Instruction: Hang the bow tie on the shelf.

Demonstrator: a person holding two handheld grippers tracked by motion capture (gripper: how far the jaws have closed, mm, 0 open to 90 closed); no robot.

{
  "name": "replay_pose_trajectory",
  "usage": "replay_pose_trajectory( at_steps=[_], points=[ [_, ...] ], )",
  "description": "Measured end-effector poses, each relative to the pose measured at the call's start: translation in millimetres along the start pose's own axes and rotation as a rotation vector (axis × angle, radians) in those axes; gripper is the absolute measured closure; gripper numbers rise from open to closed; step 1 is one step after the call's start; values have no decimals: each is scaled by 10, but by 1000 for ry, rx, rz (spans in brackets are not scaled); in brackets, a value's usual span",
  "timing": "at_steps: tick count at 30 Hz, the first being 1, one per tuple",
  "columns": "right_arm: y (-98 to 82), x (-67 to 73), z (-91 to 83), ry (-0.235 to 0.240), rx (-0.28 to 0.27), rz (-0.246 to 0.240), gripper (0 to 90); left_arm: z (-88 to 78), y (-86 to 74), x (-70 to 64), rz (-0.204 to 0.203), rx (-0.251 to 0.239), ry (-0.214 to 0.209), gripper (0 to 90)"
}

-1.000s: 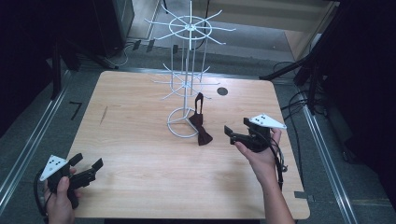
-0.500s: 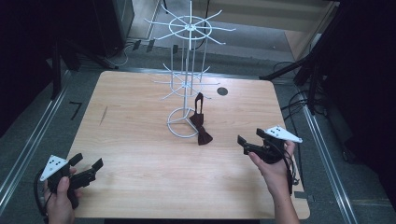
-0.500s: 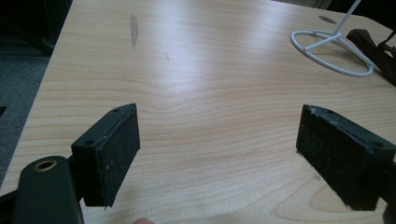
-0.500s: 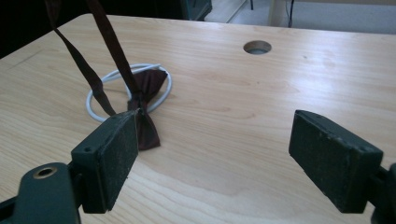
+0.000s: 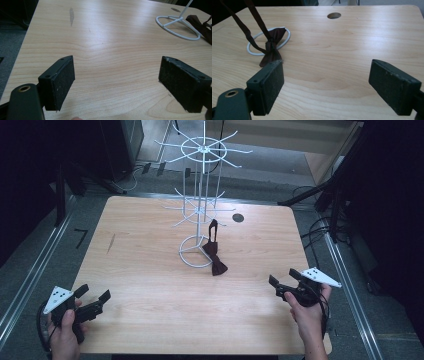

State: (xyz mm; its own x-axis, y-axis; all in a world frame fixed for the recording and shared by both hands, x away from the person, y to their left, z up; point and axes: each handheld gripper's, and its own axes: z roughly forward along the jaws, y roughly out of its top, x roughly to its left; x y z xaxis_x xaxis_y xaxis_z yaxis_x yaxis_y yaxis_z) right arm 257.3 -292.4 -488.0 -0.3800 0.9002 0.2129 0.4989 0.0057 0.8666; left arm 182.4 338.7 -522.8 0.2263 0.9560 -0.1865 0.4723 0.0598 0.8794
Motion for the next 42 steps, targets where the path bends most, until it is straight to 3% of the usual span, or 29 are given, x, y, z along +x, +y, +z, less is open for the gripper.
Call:
replay_pose_trajectory(
  at_steps=[22, 34, 42],
  points=[
    [-410, -348, -207, -68, 25, 57, 132, -3, -1, -4, 3, -1, 2, 144],
    [-599, -560, -442, -114, 22, 115, 134, -4, -1, -5, 3, 0, 3, 144],
    [-707, -626, -556, -135, 28, 130, 134, -4, -1, -5, 3, -1, 3, 144]
  ],
)
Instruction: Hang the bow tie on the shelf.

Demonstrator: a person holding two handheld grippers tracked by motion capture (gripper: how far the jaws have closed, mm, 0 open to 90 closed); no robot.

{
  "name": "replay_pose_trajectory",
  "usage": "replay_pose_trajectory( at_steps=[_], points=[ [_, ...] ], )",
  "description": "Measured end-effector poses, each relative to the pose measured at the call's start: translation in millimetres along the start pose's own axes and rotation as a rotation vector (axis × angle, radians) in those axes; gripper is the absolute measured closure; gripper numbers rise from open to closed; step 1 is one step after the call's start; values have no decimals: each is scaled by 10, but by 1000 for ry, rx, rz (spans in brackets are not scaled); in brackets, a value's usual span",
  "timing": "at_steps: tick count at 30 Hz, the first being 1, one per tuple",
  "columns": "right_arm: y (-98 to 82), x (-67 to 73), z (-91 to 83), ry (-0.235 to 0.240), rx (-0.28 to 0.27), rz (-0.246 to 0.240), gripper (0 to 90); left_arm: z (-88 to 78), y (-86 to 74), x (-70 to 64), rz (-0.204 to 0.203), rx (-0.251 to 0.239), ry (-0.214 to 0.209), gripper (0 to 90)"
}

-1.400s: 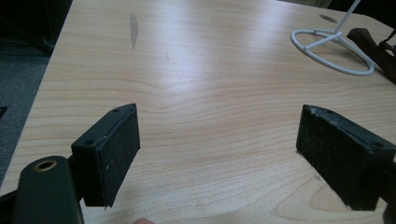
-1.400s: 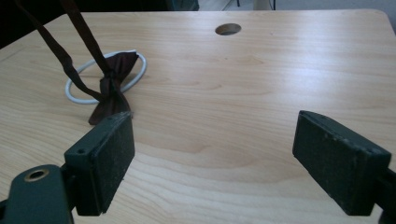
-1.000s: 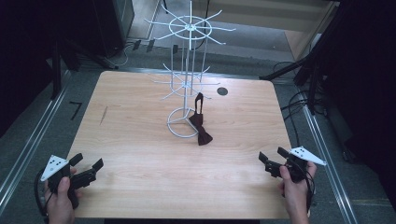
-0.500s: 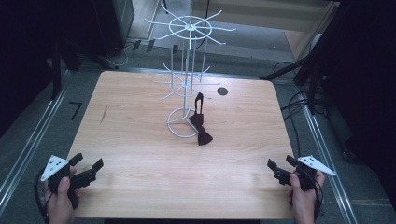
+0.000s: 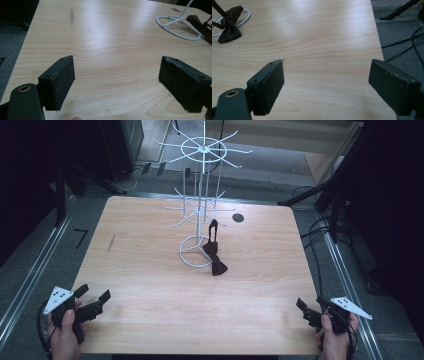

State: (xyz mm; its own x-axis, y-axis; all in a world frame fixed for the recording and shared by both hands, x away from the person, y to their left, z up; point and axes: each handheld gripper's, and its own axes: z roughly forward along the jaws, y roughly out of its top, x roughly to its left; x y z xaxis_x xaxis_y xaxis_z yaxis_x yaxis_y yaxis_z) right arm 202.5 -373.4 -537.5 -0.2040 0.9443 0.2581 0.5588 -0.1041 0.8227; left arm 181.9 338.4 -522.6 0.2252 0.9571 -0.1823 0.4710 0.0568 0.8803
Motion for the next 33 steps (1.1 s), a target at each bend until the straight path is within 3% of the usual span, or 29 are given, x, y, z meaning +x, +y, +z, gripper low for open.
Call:
replay_pose_trajectory(
  at_steps=[16, 29, 33],
  points=[
    [-183, -86, -104, -30, -4, 26, 134, 1, 1, 3, -3, 1, -2, 144],
    [-191, 162, 42, -31, 16, -63, 136, 5, 1, -1, 3, 4, -4, 144],
    [-189, 165, 48, -30, 19, -58, 136, 6, 1, -3, 5, 5, -4, 144]
  ],
)
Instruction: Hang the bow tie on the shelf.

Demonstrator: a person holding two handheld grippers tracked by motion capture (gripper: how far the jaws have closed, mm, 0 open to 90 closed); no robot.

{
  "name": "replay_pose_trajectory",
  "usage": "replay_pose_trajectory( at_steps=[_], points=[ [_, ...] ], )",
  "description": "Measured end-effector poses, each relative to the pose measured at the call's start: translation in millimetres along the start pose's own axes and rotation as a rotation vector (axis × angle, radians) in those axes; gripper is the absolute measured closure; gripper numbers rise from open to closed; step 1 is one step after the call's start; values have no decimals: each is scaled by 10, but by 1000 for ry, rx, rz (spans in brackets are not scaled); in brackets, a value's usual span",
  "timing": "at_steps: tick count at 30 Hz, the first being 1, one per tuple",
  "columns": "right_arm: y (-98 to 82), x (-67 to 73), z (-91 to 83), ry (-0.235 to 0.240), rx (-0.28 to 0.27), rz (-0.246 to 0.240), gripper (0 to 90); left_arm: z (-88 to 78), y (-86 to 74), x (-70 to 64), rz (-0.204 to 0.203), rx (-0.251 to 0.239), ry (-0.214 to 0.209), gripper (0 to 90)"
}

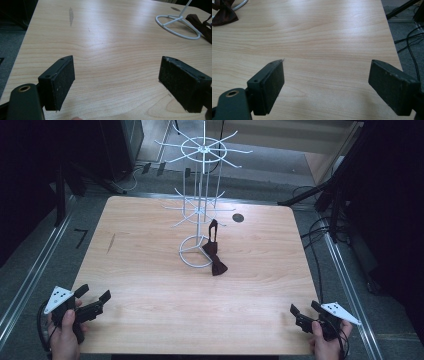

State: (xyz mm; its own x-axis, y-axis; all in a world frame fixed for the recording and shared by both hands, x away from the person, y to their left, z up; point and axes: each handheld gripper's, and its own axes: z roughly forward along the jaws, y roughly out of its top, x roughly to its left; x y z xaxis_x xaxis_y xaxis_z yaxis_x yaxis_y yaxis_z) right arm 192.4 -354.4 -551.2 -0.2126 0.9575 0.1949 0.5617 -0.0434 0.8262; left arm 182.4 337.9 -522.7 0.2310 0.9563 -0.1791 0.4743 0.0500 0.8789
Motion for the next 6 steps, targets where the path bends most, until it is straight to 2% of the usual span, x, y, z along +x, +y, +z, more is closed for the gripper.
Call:
replay_pose_trajectory(
  at_steps=[3, 6],
  points=[
    [-4, -40, -10, 15, -9, 34, 136, 0, 1, -2, 3, 2, 0, 144],
    [-3, -42, -11, 18, -8, 39, 136, 4, 2, -8, 8, 6, 5, 144]
  ],
)
